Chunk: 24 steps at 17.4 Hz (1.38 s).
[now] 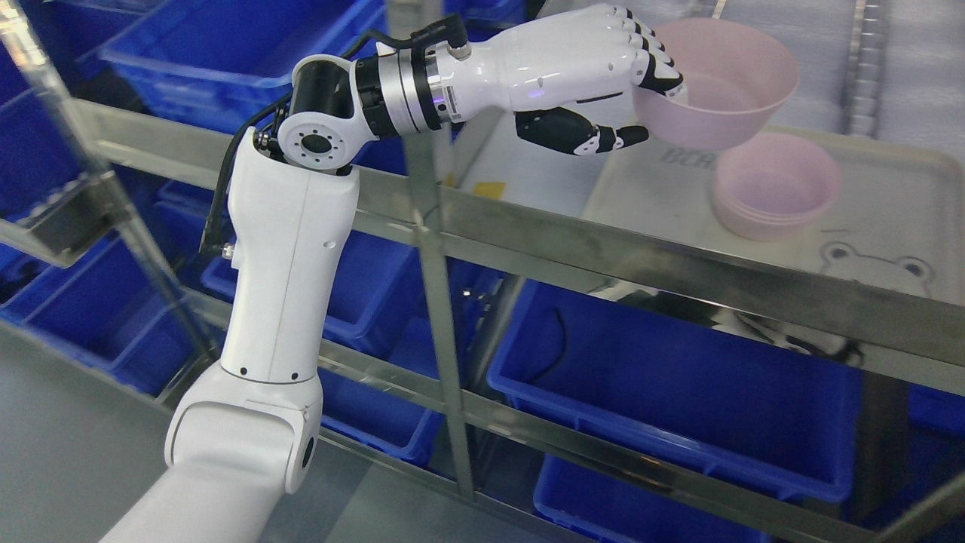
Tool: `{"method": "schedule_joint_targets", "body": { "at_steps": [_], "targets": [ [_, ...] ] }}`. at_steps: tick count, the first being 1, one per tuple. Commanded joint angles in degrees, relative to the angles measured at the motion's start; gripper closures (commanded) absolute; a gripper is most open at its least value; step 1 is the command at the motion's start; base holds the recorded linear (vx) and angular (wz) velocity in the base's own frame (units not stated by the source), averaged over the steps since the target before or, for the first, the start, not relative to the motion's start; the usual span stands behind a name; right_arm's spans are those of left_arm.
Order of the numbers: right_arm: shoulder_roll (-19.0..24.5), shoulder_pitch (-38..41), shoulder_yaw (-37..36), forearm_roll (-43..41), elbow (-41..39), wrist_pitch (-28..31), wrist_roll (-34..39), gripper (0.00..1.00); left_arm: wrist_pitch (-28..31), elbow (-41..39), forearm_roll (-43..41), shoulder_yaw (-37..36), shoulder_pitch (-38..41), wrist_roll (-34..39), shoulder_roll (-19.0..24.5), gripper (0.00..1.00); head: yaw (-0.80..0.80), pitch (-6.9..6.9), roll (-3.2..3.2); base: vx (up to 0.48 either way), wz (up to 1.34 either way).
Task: Stack pink IKEA bowl on shelf middle layer
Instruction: 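Lower the held pink bowl onto the pink bowl on the tray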
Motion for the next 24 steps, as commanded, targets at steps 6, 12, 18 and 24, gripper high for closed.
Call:
{"method": "schedule_joint_targets", "body": {
  "at_steps": [6, 12, 18, 24],
  "targets": [
    [-1.00, 0.14, 0.00, 0.00, -1.01, -0.04, 0.02, 0.00, -0.03, 4.30, -13.54, 2.01, -1.29, -1.60, 10.80, 0.97, 0.00, -0.01, 0.00, 0.044, -1.00],
    [-1.00, 0.14, 0.00, 0.00, -1.01, -0.04, 0.02, 0.00, -0.03, 7.10, -12.93, 0.96, 1.43, -1.08, 5.57, 0.96, 0.00, -0.01, 0.00, 0.015, -0.08],
    [-1.00, 0.14, 0.00, 0.00, -1.01, -0.04, 0.02, 0.00, -0.03, 11.68, -13.63, -2.65, 1.08, -0.90, 0.99, 0.96, 0.00, -0.01, 0.00, -0.009, 0.04],
    [-1.00, 0.14, 0.00, 0.00, -1.01, -0.04, 0.02, 0.00, -0.03, 13.53, -13.98, -2.56, 1.26, -0.90, 1.05, 0.96, 0.00, -0.01, 0.00, 0.000, 0.00]
  ]
}}
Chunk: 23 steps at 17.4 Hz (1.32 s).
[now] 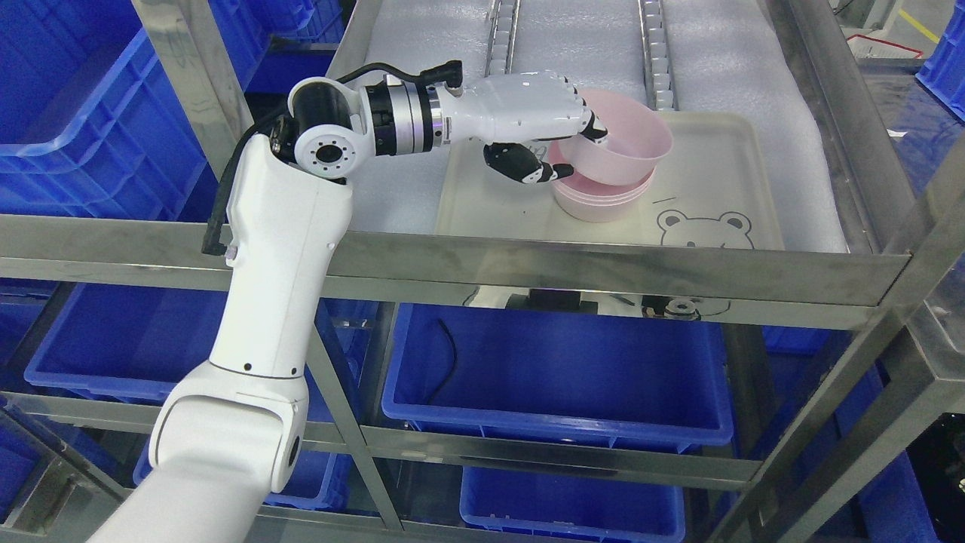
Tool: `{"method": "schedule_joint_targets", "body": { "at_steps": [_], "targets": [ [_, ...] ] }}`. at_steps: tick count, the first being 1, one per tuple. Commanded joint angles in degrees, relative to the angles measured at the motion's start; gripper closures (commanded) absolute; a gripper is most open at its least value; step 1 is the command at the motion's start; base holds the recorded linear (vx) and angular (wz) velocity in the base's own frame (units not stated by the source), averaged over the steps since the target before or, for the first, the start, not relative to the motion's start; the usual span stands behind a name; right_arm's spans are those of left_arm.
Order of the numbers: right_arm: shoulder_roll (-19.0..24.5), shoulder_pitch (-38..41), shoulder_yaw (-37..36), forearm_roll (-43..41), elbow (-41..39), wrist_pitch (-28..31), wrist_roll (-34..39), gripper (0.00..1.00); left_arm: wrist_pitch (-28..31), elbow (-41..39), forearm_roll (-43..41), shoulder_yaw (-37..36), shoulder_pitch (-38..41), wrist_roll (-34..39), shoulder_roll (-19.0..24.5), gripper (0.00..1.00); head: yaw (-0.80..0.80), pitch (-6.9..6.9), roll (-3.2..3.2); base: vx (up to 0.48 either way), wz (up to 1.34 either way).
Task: Stack pink IKEA bowl on shelf middle layer
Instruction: 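Lower the held pink bowl onto the pink bowl on the tray, then release the bowl and withdraw the left hand down from the shelf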
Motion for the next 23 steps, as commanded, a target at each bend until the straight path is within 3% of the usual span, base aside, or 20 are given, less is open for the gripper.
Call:
{"method": "schedule_joint_targets", "body": {
  "at_steps": [1, 6, 7, 9, 13, 15, 19, 23],
  "targets": [
    [-1.00, 0.18, 0.00, 0.00, -1.00, 0.01, -0.02, 0.00, -0.03, 3.89, -0.32, -1.41, 0.19, 0.01, -0.86, 0.94, 0.00, 0.00, 0.00, 0.000, 0.00],
    [-1.00, 0.18, 0.00, 0.00, -1.00, 0.01, -0.02, 0.00, -0.03, 4.41, -0.32, -0.35, -0.78, -0.08, 0.37, 0.82, 0.00, 0.00, 0.00, 0.000, 0.00],
    [-1.00, 0.18, 0.00, 0.00, -1.00, 0.01, -0.02, 0.00, -0.03, 4.41, -0.32, -0.26, -0.87, -0.08, 0.63, 0.73, 0.00, 0.00, 0.00, 0.000, 0.00],
    [-1.00, 0.18, 0.00, 0.00, -1.00, 0.01, -0.02, 0.00, -0.03, 4.41, -0.32, 1.22, -0.87, 0.01, 0.90, 0.41, 0.00, 0.00, 0.00, -0.002, -0.01],
    [-1.00, 0.18, 0.00, 0.00, -1.00, 0.01, -0.02, 0.00, -0.03, 3.80, 0.56, 5.70, -1.83, 0.27, 0.46, 0.14, 0.00, 0.00, 0.00, 0.000, 0.02],
    [-1.00, 0.18, 0.00, 0.00, -1.00, 0.01, -0.02, 0.00, -0.03, 3.01, 4.05, 8.34, -2.80, 4.55, -1.00, 0.00, 0.00, 0.00, 0.00, 0.001, 0.01],
    [-1.00, 0.18, 0.00, 0.00, -1.00, 0.01, -0.02, 0.00, -0.03, -0.05, 19.70, 7.04, -2.63, 9.67, -1.00, 0.00, 0.00, 0.00, 0.00, -0.001, 0.02],
    [-1.00, 0.26, 0.00, 0.00, -1.00, 0.01, -0.02, 0.00, -0.03, -8.31, 24.65, -9.18, 8.50, 14.77, -1.00, 0.00, 0.00, 0.00, 0.00, -0.002, 0.00]
  ]
}}
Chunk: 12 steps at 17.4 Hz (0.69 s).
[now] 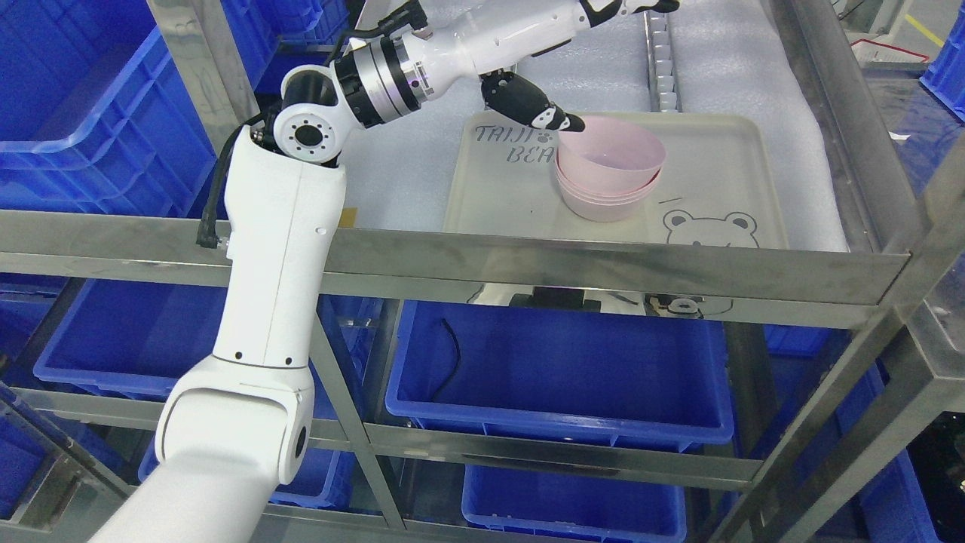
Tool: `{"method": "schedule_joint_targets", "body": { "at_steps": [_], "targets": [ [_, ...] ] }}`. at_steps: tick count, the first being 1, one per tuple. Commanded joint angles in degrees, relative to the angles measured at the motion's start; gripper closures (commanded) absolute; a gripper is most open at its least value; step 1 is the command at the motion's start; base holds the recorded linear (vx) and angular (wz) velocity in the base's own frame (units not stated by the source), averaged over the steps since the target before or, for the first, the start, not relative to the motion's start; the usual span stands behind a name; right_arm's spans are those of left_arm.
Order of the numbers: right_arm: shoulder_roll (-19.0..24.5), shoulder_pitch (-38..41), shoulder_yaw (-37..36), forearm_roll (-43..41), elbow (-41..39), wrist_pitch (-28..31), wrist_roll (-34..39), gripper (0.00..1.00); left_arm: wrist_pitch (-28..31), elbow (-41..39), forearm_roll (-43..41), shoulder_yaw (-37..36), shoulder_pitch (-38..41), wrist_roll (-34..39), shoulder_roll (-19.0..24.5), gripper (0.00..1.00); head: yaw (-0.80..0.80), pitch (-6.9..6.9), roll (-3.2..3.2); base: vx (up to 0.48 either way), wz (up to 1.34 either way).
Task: Stack pink IKEA bowl on shelf middle layer
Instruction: 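Release the bowl and withdraw the left hand down from the shelf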
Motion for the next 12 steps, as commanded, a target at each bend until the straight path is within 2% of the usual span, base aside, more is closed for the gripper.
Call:
{"method": "schedule_joint_targets", "body": {
  "at_steps": [1, 3, 6, 10, 12],
  "targets": [
    [-1.00, 0.19, 0.00, 0.00, -1.00, 0.04, -0.03, 0.00, -0.02, -10.66, 8.64, -15.73, 12.17, 3.01, 0.18, 0.00, 0.00, 0.00, 0.00, -0.008, -0.04],
    [-1.00, 0.19, 0.00, 0.00, -1.00, 0.04, -0.03, 0.00, -0.02, -13.39, 8.64, -21.20, 21.48, 2.84, 0.18, 0.00, 0.00, 0.00, 0.00, -0.045, -0.11],
    [-1.00, 0.19, 0.00, 0.00, -1.00, 0.04, -0.03, 0.00, -0.02, -13.93, 8.64, -21.84, 32.55, 2.13, 0.18, 0.00, 0.00, 0.00, 0.00, -0.088, -0.17],
    [-1.00, 0.28, 0.00, 0.00, -1.00, 0.04, -0.03, 0.00, -0.02, -12.88, 8.73, -17.64, 49.96, 2.31, 0.18, 0.00, 0.00, 0.00, 0.00, -0.119, -0.19],
    [-1.00, 0.19, 0.00, 0.00, -1.00, 0.04, -0.03, 0.00, -0.02, -8.42, 8.90, -13.07, 54.38, 3.36, 0.18, 0.00, 0.00, 0.00, 0.00, -0.088, -0.10]
  ]
}}
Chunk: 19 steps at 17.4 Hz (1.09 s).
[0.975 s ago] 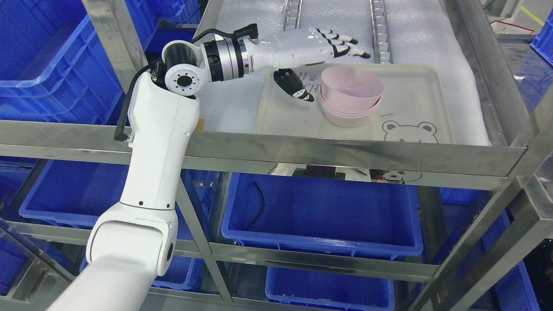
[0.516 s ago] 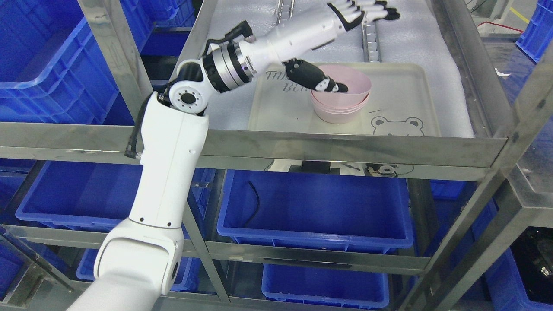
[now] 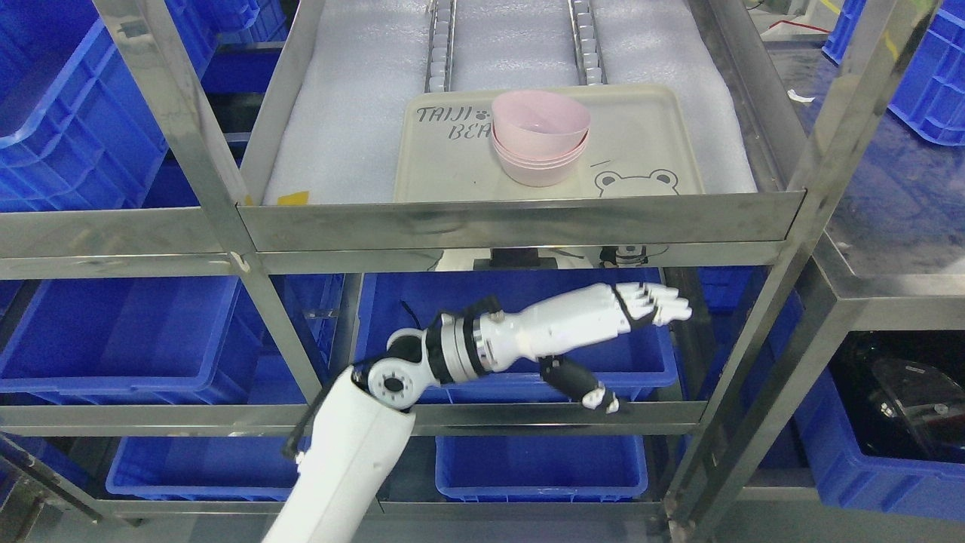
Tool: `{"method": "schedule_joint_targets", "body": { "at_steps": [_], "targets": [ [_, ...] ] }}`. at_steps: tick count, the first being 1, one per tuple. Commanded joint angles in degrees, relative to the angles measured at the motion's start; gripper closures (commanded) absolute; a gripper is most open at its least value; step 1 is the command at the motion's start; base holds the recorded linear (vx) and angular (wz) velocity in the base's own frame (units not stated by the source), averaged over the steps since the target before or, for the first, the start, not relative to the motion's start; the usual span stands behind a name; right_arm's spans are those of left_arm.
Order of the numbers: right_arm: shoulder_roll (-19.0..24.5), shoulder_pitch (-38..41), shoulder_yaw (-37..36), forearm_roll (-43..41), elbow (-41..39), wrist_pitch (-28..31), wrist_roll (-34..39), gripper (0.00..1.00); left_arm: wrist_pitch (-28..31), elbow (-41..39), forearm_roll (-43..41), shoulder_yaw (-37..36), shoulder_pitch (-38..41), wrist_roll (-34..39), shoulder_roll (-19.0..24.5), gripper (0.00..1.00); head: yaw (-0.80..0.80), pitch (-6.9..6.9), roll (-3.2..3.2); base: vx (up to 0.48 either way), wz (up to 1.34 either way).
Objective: Stack pink IKEA bowl on shelf middle layer
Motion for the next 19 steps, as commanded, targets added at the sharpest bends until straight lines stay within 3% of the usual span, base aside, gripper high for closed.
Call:
{"method": "schedule_joint_targets", "body": {
  "at_steps": [1, 3, 7, 9, 11, 13, 19],
  "targets": [
    [-1.00, 0.17, 0.00, 0.00, -1.00, 0.18, -0.03, 0.00, -0.02, 4.03, 0.98, 3.33, 17.58, 2.51, 0.75, 0.00, 0.00, 0.00, 0.00, -0.065, -0.06],
    [-1.00, 0.17, 0.00, 0.00, -1.00, 0.18, -0.03, 0.00, -0.02, 9.94, 1.07, 7.47, 19.33, 12.93, 0.75, 0.00, 0.00, 0.00, 0.00, -0.005, 0.01],
    [-1.00, 0.17, 0.00, 0.00, -1.00, 0.18, -0.03, 0.00, 1.00, 9.60, 2.56, 9.50, 22.24, 30.61, 0.75, 0.00, 0.00, 0.00, 0.00, 0.026, 0.03],
    [-1.00, 0.17, 0.00, 0.00, -1.00, 0.18, -0.03, 0.00, 13.17, 5.94, 7.28, 11.08, 22.15, 38.00, 0.75, 0.00, 0.00, 0.00, 0.00, 0.031, 0.05],
    [-1.00, 0.17, 0.00, 0.00, -1.00, 0.18, -0.03, 0.00, 22.00, -2.21, 12.29, 12.75, 21.98, 38.56, 0.75, 0.00, 0.00, -0.01, 0.00, -0.003, 0.03],
    [-1.00, 0.17, 0.00, 0.00, -1.00, 0.18, -0.03, 0.00, 26.94, -6.21, 13.11, 13.72, 21.36, 40.05, 0.75, 0.00, 0.00, 0.00, 0.00, -0.018, -0.03],
    [-1.00, 0.17, 0.00, 0.00, -1.00, 0.18, -0.03, 0.00, 27.67, -6.31, 13.11, 14.08, 21.36, 43.05, 0.75, 0.00, 0.00, 0.00, 0.00, -0.008, 0.00]
  ]
}}
